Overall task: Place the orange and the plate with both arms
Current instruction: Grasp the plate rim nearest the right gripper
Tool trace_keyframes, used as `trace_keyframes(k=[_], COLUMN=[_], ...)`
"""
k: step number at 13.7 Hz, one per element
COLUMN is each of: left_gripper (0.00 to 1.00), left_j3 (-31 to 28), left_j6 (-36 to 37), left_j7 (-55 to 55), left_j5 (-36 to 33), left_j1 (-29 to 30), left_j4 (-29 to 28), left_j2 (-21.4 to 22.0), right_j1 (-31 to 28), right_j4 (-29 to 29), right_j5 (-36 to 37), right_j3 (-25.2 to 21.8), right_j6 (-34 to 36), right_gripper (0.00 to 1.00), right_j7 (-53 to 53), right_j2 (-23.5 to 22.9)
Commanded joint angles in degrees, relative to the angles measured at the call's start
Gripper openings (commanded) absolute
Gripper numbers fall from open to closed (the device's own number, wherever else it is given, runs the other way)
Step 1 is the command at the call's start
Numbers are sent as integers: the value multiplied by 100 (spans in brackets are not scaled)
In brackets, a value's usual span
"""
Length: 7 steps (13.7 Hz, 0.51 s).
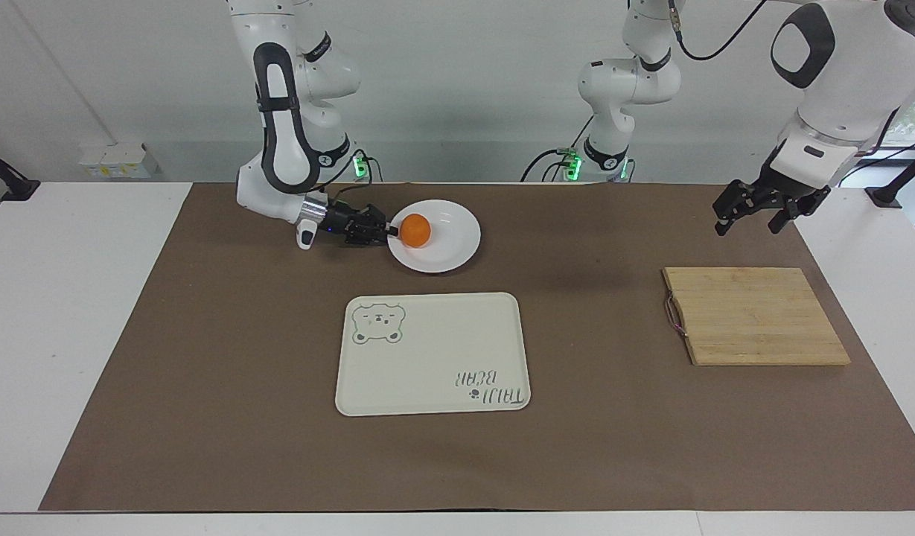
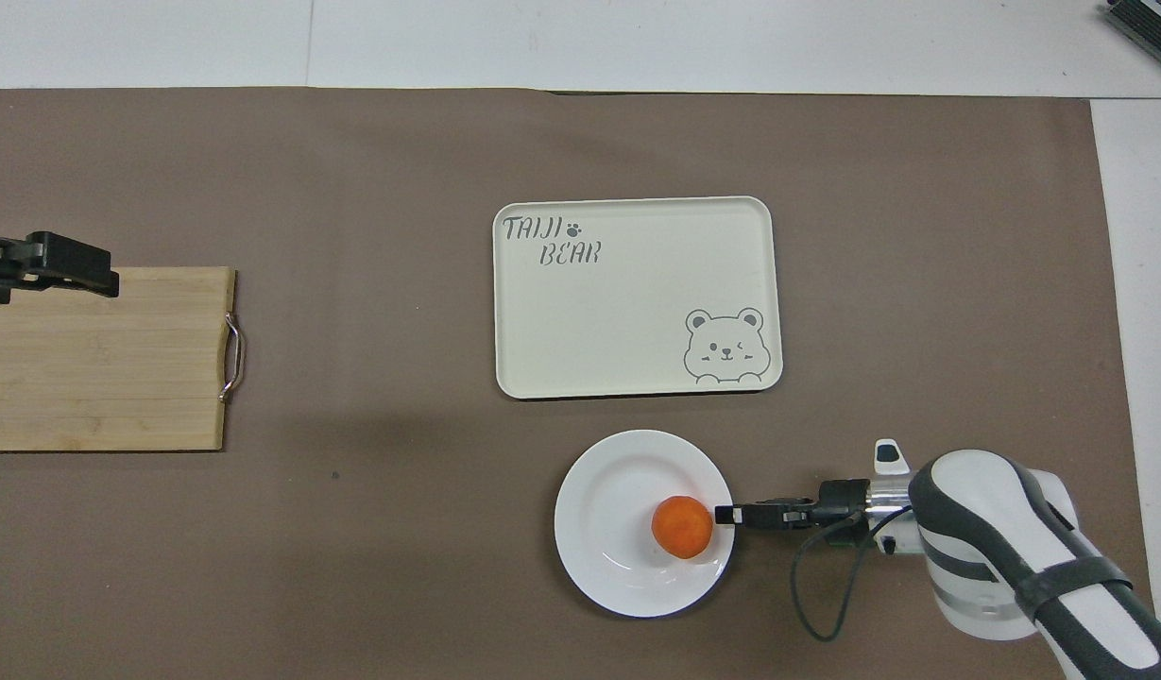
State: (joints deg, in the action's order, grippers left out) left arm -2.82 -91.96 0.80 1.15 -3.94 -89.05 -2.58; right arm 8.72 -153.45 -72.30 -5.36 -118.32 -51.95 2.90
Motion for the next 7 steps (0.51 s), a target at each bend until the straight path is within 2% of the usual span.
trace_keyframes(k=[1,3,4,7], left_gripper=[100,100,100,100], left_j3=[-43,-26,-17,9], left_j6=[458,889,890,829], left_j7=[96,96,96,96], left_j5=[52,79,79,61], left_j1=[-63,-45,-54,-54], left_j4=[115,562,572,485], left_j2=[-23,-163,-172,-84], right_j1=[104,104,104,174], right_j4=[-45,-45,-53,-53], right_j5=[-284,-302,-302,-311], right_j3=[18,18,18,18], right_j6=[-113,-130,-191,-236], right_gripper=[33,24,21,21], right_j7=[-17,-17,-8,9], right_j2=[-9,-9,-9,-27])
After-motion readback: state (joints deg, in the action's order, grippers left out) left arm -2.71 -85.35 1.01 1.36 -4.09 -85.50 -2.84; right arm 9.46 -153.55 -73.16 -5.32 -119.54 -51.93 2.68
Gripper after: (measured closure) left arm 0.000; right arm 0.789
